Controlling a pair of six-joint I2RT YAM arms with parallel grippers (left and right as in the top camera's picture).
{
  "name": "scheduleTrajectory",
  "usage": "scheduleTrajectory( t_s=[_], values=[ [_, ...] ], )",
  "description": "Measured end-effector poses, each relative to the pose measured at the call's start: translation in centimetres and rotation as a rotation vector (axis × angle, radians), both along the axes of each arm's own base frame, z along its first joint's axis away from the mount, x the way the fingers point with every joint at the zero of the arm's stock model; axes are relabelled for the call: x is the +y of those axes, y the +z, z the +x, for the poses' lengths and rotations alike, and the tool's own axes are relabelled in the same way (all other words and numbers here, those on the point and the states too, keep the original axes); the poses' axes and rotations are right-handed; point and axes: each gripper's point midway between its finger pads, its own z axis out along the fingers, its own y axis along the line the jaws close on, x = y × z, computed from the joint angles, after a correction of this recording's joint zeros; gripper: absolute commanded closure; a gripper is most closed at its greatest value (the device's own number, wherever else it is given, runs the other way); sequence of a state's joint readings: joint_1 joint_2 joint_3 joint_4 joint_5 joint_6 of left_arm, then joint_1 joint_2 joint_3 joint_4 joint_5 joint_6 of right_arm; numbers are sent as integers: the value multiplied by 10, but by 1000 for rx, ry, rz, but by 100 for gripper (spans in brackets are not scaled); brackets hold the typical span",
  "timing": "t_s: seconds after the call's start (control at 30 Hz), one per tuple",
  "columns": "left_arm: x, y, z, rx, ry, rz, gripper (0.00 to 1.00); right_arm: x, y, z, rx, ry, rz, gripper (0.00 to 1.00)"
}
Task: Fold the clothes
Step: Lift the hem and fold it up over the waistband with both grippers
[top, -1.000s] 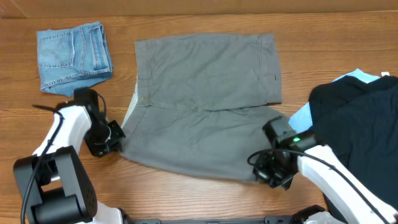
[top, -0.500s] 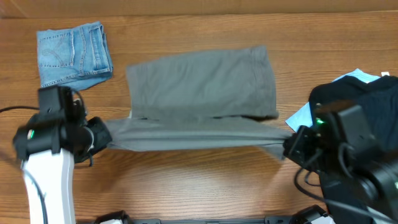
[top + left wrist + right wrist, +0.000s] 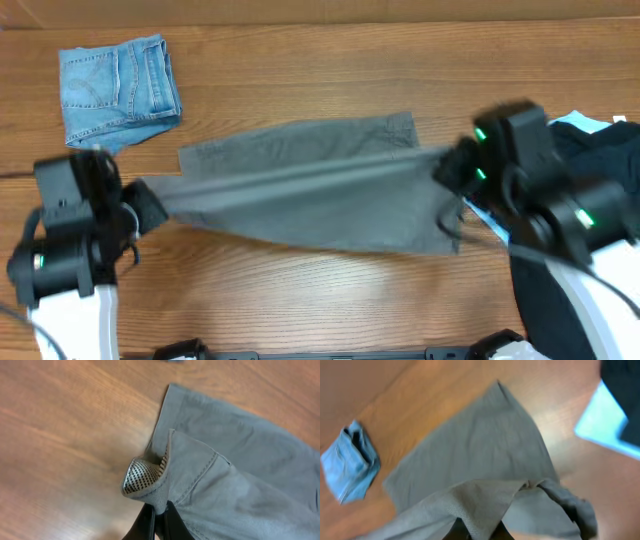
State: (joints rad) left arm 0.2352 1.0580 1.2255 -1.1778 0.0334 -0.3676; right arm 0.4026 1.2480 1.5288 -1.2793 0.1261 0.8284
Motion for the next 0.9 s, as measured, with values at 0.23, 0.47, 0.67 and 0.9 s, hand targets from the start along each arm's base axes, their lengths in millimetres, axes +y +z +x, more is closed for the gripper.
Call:
scheduleTrajectory(
  t_s=[0.23, 0.47, 0.67, 0.9],
  values=[
    [9, -47, 65, 72, -20, -37, 94, 9, -53, 80, 38, -40, -69, 96],
    [-5, -113, 114, 155, -83, -129, 92, -4, -113, 138, 104, -57, -34, 96],
    [-4, -154, 134, 202, -88, -120, 70, -8, -148, 171, 101, -42, -30, 9],
    [13, -164, 121, 278, -30, -72, 34, -46, -164, 169, 153, -57, -139, 0]
  ],
)
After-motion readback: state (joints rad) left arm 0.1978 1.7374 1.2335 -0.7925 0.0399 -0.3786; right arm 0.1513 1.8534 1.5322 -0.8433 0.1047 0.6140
